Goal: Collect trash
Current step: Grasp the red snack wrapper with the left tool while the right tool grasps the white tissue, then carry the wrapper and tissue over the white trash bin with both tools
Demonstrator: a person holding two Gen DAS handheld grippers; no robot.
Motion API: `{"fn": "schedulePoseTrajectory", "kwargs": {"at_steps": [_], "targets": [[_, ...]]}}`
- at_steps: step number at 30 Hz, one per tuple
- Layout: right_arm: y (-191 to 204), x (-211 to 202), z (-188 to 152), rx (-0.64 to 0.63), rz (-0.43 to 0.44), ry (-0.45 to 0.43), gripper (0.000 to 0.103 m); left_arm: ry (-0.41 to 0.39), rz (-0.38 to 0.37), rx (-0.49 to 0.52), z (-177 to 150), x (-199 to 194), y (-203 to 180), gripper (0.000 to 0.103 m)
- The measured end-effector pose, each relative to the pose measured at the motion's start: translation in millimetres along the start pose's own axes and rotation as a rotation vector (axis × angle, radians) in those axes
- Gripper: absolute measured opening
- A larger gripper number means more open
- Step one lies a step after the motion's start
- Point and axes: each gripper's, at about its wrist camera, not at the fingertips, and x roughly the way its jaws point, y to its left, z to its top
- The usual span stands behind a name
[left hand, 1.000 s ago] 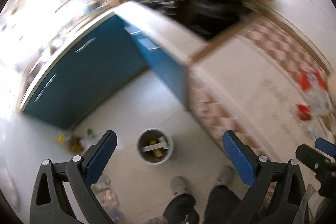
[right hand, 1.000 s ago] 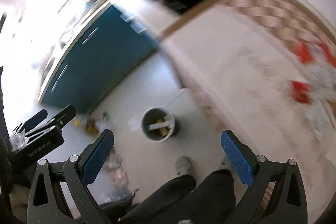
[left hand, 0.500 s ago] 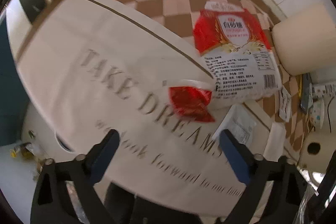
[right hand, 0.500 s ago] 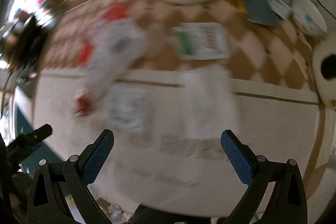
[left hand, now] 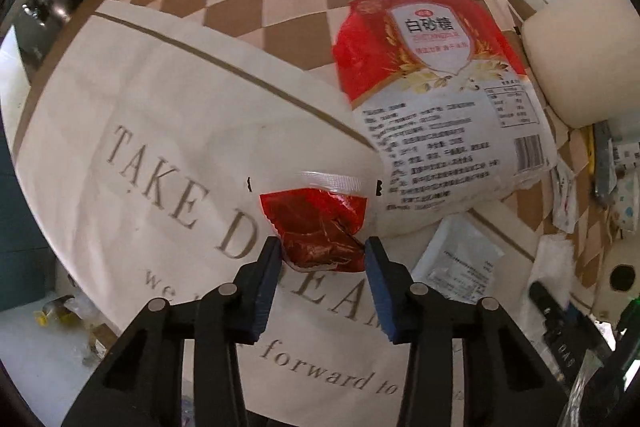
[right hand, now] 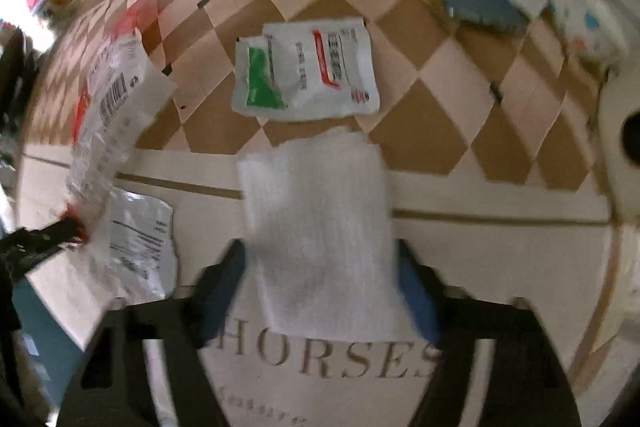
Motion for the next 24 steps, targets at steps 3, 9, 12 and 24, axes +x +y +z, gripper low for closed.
{"fn": "schedulePoseTrajectory", "kwargs": {"at_steps": [3, 9, 12, 24], "targets": [[5, -3, -2, -0.04, -0.002, -0.029, 0.019, -0.017, 0.026, 0.008, -9, -6, 8, 0.038], [4, -18, -8, -0.01, 0.06, -0.032, 0.008, -0.095, 0.05, 0.009, -34, -42, 30, 0.038], [10, -33, -14, -0.013, 0.086, -0.049, 0.008, -0.162, 0.059, -0.003, -45, -70, 46, 0.038], [138, -103, -33, -0.243, 0.245, -0.145, 0.008, -0.417, 0.119, -0.15, -67, -160, 133, 0.038]]}}
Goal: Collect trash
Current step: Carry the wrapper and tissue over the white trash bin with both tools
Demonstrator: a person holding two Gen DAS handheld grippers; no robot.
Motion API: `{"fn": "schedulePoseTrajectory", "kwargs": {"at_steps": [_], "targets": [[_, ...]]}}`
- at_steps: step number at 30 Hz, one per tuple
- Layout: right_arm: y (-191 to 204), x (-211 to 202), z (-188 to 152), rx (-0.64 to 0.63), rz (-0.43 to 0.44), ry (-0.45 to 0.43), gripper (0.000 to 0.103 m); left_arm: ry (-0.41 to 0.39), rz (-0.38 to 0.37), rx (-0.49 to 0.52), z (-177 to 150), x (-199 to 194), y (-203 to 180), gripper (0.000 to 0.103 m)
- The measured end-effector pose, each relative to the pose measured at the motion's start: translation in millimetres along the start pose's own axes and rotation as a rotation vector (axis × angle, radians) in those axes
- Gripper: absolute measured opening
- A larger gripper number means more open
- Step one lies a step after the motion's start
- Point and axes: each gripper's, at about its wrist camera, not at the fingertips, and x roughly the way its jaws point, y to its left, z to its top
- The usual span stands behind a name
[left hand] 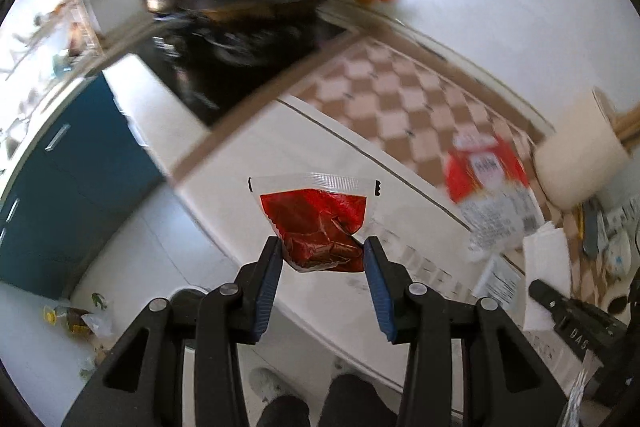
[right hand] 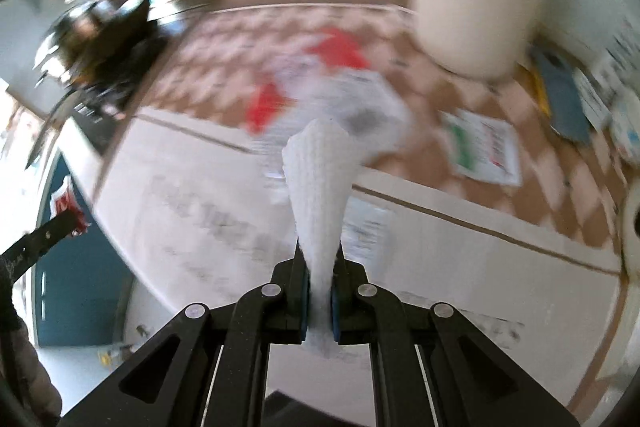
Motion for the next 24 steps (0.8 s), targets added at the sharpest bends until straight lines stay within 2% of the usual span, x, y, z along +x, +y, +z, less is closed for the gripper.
{"fn": "schedulePoseTrajectory", "kwargs": {"at_steps": [5, 11, 15, 19, 24], "targets": [[87, 10, -4, -0.14, 0.075, 0.008, 0.008, -0.024, 0.083, -0.077, -11, -12, 68, 0.038], [193, 45, -42, -0.315, 0.147, 0.091, 0.008, 0.044, 0.161, -0.246, -54, 5, 175, 0.038], [261, 81, -78, -0.432, 0.17, 0.15, 0.008, 0.121, 0.202, -0.373, -96, 36, 250, 0.038], [326, 131, -129, -0.53, 0.181, 0.226, 0.008, 0.202, 0.225, -0.457, -139, 74, 312, 0.038], [381, 204, -185, -0.593, 0.179, 0.319, 0.008, 0.297, 0.216, -0.537, -195, 133, 378, 0.038]]}}
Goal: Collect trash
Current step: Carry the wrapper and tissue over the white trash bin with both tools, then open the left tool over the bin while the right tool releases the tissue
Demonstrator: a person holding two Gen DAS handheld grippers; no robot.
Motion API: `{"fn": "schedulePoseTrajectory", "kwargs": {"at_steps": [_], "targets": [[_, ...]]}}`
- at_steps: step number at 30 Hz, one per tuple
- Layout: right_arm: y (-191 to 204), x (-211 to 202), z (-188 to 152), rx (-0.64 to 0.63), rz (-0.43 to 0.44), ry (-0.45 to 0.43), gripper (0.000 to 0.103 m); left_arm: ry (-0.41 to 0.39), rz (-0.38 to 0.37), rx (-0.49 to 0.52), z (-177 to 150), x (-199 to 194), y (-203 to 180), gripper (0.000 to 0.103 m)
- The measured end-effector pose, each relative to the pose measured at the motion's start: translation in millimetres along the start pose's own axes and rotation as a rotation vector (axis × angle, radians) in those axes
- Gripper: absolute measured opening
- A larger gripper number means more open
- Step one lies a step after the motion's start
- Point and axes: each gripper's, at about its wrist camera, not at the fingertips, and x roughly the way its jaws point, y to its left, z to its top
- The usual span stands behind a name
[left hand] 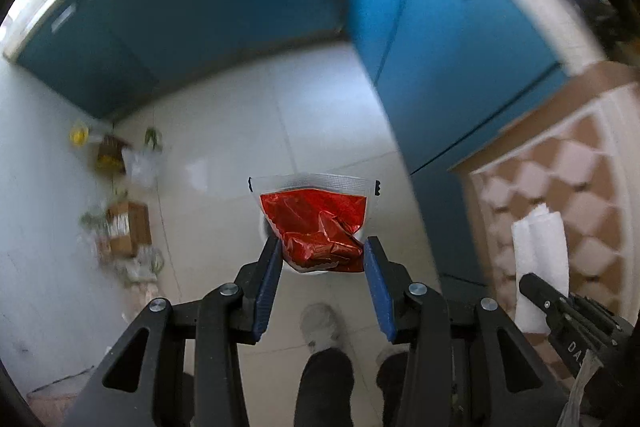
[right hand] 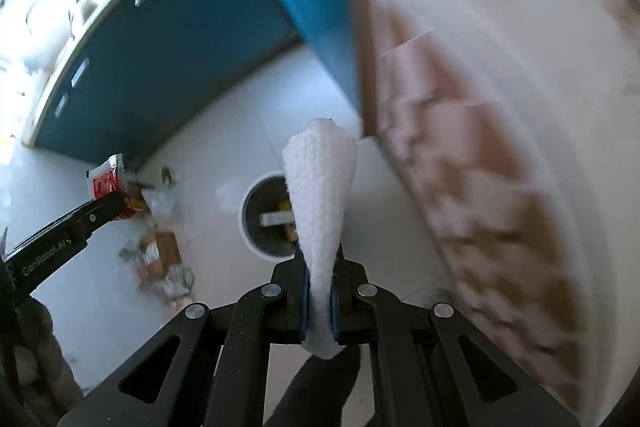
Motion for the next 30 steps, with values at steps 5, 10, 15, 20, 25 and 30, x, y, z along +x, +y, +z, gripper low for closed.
{"fn": "schedulePoseTrajectory", "kwargs": {"at_steps": [5, 10, 15, 20, 25, 30], "targets": [[38, 110, -1, -0.016, 0.017, 0.091, 0.008, 0.137, -0.057, -0.067, -3, 103, 54, 0.038], [62, 229, -7, -0.033, 0.037, 0.206, 0.008, 0.279, -0.144, -0.117, -12, 214, 86, 0.038], [67, 329, -19, -0.015, 0.055, 0.305, 0.008, 0.412, -0.237, -0.157, -21, 306, 99, 0.038], [57, 414, -29, 0.004, 0.069, 0.359, 0.009, 0.43, -0.25, -0.164, -20, 341, 100, 0.04], [49, 458, -26, -0.005, 0.069, 0.377, 0.011, 0.395, -0.197, -0.17, -17, 346, 107, 0.08], [53, 466, -21, -0.029, 0.056, 0.377, 0.059, 0.354, -0.133, -0.174, -19, 329, 119, 0.099]]}}
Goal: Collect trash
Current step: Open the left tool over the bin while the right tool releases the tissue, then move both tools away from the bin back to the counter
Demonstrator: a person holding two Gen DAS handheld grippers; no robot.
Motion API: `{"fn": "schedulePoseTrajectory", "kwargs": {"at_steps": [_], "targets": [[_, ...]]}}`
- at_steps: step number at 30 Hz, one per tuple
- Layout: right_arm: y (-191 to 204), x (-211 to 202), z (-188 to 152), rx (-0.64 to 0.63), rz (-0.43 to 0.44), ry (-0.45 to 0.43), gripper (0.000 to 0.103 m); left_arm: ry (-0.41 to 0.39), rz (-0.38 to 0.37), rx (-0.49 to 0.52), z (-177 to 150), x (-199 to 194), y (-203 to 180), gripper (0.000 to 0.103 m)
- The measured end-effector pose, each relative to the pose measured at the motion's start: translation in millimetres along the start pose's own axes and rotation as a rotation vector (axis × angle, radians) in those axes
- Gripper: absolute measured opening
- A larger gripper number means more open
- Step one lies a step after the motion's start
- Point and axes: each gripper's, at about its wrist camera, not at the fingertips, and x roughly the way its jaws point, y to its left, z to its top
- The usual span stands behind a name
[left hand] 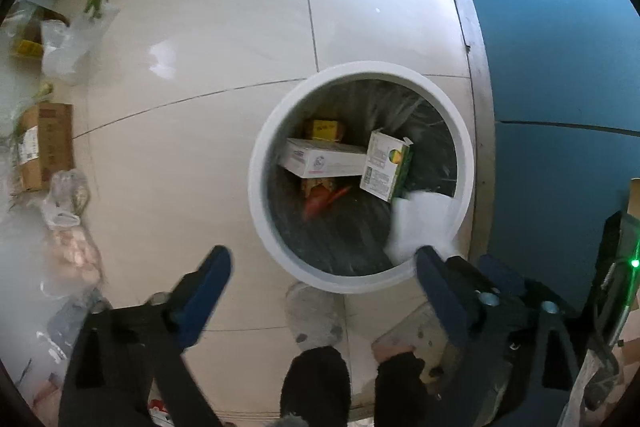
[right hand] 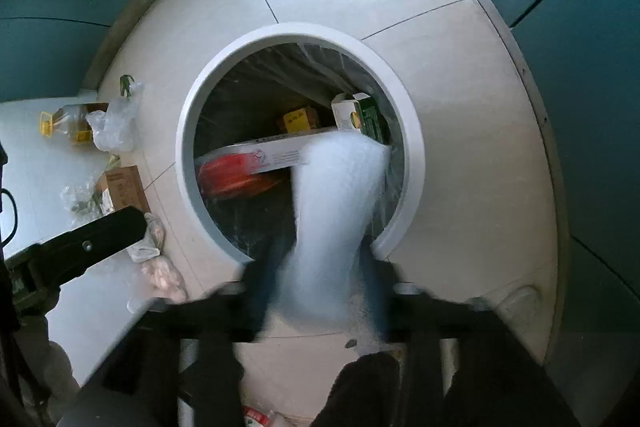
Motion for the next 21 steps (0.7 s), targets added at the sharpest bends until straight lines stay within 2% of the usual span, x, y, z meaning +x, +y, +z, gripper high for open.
{"fn": "schedulePoseTrajectory", "kwargs": {"at_steps": [2, 8, 13, 21], "targets": [[4, -5, 1, -0.014, -0.01, -0.01, 0.074, -0.034, 0.034, 0.005, -5, -13, 0, 0.099], [18, -44, -11, -0.053, -0.054, -0.027, 0.102, -0.106, 0.132, 0.023, -24, -52, 0, 0.099], [41, -100, -30, -0.109, -0.093, -0.067, 0.103, -0.144, 0.198, 0.036, -54, -104, 0, 0.099], [78, -223, -70, -0.197, -0.15, -0.174, 0.103, -0.232, 0.207, 0.028, -109, -197, -19, 0.1]]}}
